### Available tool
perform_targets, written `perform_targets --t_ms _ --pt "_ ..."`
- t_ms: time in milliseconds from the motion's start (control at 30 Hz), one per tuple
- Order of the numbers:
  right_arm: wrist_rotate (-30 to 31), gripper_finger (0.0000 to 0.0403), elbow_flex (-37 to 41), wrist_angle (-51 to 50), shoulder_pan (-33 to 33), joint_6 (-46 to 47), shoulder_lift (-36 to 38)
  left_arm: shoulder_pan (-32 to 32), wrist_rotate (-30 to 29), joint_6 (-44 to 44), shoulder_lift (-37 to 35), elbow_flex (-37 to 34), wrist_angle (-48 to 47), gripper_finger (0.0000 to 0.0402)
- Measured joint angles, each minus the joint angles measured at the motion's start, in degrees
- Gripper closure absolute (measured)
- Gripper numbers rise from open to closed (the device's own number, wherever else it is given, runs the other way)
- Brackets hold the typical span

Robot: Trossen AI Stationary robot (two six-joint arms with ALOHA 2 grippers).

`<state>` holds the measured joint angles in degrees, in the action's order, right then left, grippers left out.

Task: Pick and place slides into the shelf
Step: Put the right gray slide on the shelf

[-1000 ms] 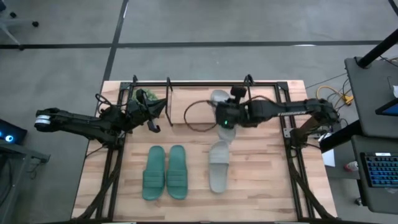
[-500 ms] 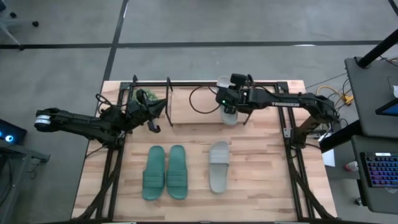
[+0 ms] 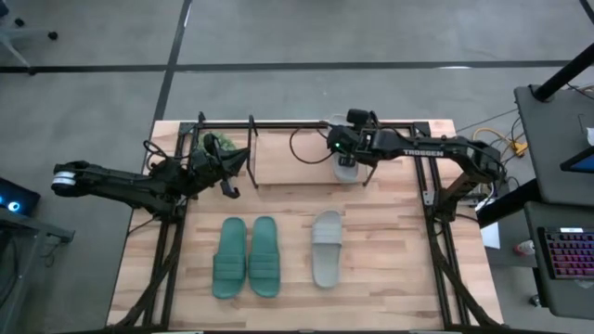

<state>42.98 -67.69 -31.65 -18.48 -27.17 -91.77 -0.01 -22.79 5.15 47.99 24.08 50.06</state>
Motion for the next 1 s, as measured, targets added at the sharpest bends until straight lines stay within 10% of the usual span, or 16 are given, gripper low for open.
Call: perform_targets --t_ms 1000 --pt "-0.29 0.0394 14.44 22.51 -3.33 -9.80 -0.13 0.00 0.00 0.02 0.00 -0.09 0.00 0.0402"
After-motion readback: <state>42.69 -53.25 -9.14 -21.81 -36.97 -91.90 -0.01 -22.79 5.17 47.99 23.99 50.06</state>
